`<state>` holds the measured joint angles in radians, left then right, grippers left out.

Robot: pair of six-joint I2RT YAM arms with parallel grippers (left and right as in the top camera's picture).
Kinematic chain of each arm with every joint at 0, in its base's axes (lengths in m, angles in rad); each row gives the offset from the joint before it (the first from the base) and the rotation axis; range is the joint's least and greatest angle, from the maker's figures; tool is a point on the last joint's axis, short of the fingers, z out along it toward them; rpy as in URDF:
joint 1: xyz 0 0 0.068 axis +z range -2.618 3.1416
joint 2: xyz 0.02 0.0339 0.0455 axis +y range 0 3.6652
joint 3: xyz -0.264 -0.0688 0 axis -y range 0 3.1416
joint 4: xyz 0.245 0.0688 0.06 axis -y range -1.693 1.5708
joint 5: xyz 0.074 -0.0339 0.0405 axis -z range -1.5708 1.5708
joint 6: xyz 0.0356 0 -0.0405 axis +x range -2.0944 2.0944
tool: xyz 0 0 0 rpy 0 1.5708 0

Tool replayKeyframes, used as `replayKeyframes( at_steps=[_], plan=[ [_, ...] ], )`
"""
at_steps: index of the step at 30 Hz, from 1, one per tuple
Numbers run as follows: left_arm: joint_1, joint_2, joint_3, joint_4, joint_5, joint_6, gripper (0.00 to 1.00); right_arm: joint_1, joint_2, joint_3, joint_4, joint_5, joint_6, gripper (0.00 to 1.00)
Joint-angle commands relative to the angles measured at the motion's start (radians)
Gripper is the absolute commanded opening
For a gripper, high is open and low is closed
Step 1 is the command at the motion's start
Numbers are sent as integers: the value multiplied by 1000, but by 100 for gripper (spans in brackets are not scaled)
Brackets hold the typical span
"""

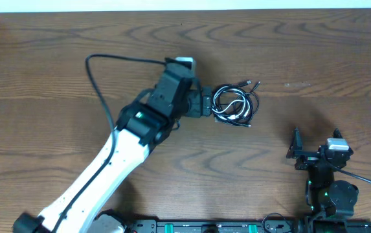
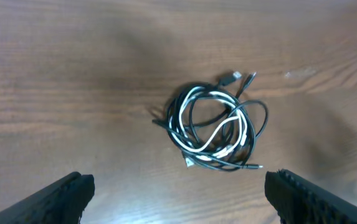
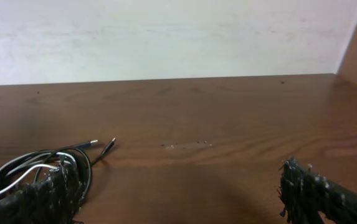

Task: Untangle cables
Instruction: 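Move the left gripper forward over the black and white cable bundle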

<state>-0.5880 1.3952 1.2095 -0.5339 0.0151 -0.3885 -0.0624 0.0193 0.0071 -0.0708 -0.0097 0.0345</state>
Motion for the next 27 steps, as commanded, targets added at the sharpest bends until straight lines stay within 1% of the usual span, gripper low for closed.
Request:
replayKeyframes(
  at_steps=[1,5,20,27],
  plan=[
    [-11,77,94,-36,-27,45,95,-2,0,-2,-4,7,10,99],
    [-13,139,145,-49,-27,82,94,-2,0,-2,-4,7,10,99],
    [-14,319,164,13,-27,81,94,-2,0,-2,-4,7,10,99],
    [-15,385,163,40,-21,34,94,-2,0,-2,-4,7,10,99]
  ],
)
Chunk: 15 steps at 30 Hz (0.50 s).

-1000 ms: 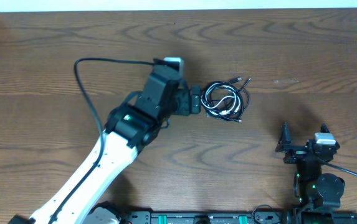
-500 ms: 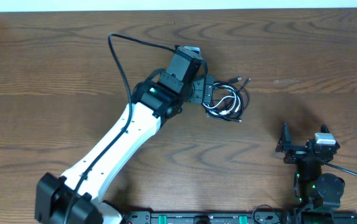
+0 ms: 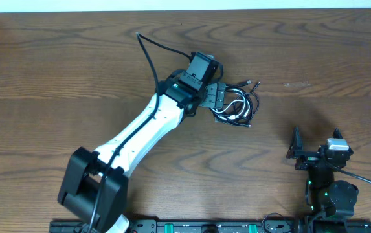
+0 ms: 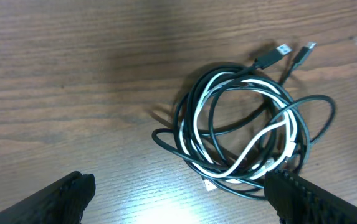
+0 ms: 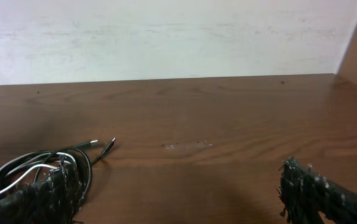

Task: Untangle cables
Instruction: 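Move the left gripper forward over the black and white cable bundle, then lower the left gripper and pinch cable strands in the bundle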

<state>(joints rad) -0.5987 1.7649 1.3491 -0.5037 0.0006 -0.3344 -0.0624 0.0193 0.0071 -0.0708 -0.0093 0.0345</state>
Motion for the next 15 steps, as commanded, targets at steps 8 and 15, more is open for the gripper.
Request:
replayKeyframes(
  at_steps=[8,15],
  plan=[
    [-38,80,23,67,-5,-18,94,-2,0,-2,-4,6,10,99],
    [-53,154,23,92,-23,27,94,-2,0,-2,-4,6,10,99]
  ],
)
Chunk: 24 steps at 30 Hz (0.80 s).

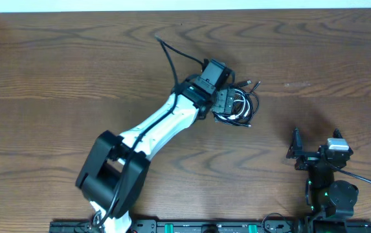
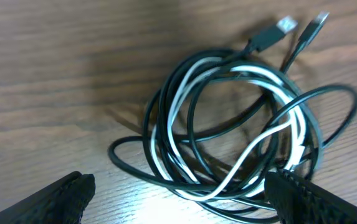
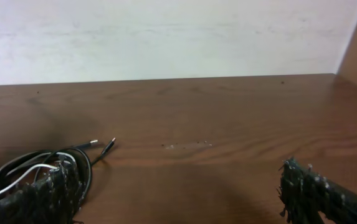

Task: Untangle cables
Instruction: 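Lower the left gripper and pinch cable strands in the bundle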

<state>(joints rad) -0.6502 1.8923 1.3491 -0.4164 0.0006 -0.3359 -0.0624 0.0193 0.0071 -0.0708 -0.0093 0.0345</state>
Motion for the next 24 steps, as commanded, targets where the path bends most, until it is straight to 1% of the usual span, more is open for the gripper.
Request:
replayKeyframes(
  at_steps=[1,6,11,13,21,23,24],
  plan=[
    [-1,33,23,7,-29,29,94,-2,0,-2,-4,6,10,99],
    [-1,64,23,8,-87,28,94,-2,0,-2,-4,6,10,99],
    [-2,94,23,35,-91,29,95,-2,0,-2,-4,6,10,99],
    [-1,110,23,51,-91,29,98,-2,0,-2,-4,6,10,99],
    [-2,151,23,68,-91,47,98,-2,0,-2,-4,6,10,99],
    [-1,152,23,68,-91,47,96,-2,0,-2,-4,6,10,99],
    [-1,152,23,67,-91,45,91,-2,0,-2,-4,6,10,99]
  ],
)
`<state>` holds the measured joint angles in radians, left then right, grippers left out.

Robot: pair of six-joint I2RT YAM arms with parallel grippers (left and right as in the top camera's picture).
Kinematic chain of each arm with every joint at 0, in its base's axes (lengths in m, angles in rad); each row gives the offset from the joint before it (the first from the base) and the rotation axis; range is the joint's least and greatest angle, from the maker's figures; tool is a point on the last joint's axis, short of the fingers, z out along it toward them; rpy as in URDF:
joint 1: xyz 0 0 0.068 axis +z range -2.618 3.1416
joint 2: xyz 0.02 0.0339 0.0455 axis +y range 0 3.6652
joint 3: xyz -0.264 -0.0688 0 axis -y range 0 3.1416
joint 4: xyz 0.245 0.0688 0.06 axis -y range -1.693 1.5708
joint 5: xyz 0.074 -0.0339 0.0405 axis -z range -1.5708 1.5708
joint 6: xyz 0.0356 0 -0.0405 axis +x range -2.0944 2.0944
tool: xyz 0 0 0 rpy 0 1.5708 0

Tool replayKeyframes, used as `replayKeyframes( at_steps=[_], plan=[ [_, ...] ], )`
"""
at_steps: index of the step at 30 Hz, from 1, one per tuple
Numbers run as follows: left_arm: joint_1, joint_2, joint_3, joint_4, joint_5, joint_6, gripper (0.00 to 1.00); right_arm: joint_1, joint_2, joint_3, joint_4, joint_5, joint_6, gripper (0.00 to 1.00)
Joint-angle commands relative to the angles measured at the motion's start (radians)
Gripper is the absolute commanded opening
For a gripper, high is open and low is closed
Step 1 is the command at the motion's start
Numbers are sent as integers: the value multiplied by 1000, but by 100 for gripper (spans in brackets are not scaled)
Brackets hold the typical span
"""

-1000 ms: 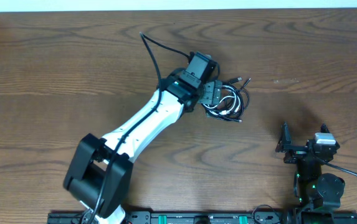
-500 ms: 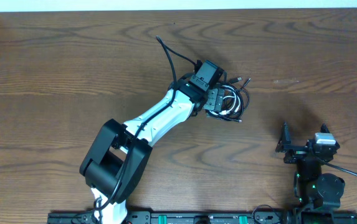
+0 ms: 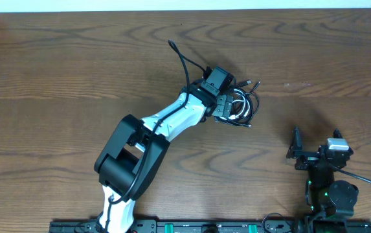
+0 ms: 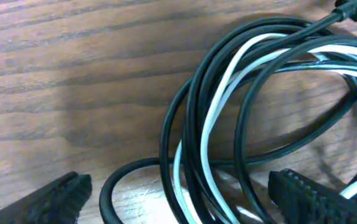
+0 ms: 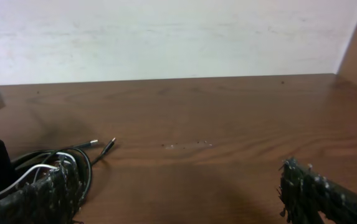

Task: Untangle cables
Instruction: 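Lower the left gripper and pinch cable strands in the bundle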

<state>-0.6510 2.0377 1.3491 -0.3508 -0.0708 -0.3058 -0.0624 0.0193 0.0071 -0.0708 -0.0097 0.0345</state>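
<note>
A tangled coil of black and white cables point(image 3: 240, 107) lies on the wooden table right of centre. The left wrist view shows the strands point(image 4: 228, 118) close up, filling the frame. My left gripper point(image 4: 178, 196) is open and low over the coil's left side, its fingertips point(image 4: 47, 199) straddling the strands; overhead it sits at the coil's left edge point(image 3: 224, 103). My right gripper point(image 3: 316, 152) rests open near the front right, away from the coil, which shows at the left of its view point(image 5: 35, 171).
Two cable plugs point(image 3: 251, 83) stick out from the coil's far right side. The table's point(image 3: 56, 77) back edge meets a white wall point(image 5: 166, 37). The left arm's own black cable point(image 3: 184, 61) loops up behind its wrist.
My left gripper has come lower and closer onto the coil's left side; the strands now fill its view. The coil and the right arm have not moved.
My left gripper stood open left of the coil and well above it. At each later moment it was farther right and closer to the coil, and now it straddles the coil's left strands. The right gripper stayed open and still throughout.
</note>
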Motion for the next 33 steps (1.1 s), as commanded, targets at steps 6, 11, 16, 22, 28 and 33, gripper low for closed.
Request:
replayKeyframes(
  at_steps=[6,11,16,22,28,33],
  plan=[
    [0,6,8,-7,-20,-98,71,-2,0,-2,-4,7,10,99],
    [0,7,-8,-29,-20,-145,62,-2,0,-2,-4,7,10,99],
    [0,7,-8,-69,-20,-146,47,-2,0,-2,-4,7,10,99],
    [1,7,-8,-120,-30,-145,15,-2,0,-2,-4,7,10,99],
    [25,2,-8,-223,-139,-227,8,-2,0,-2,-4,7,10,99],
    [58,-47,-8,-314,-139,-216,8,-2,0,-2,-4,7,10,99]
  ],
)
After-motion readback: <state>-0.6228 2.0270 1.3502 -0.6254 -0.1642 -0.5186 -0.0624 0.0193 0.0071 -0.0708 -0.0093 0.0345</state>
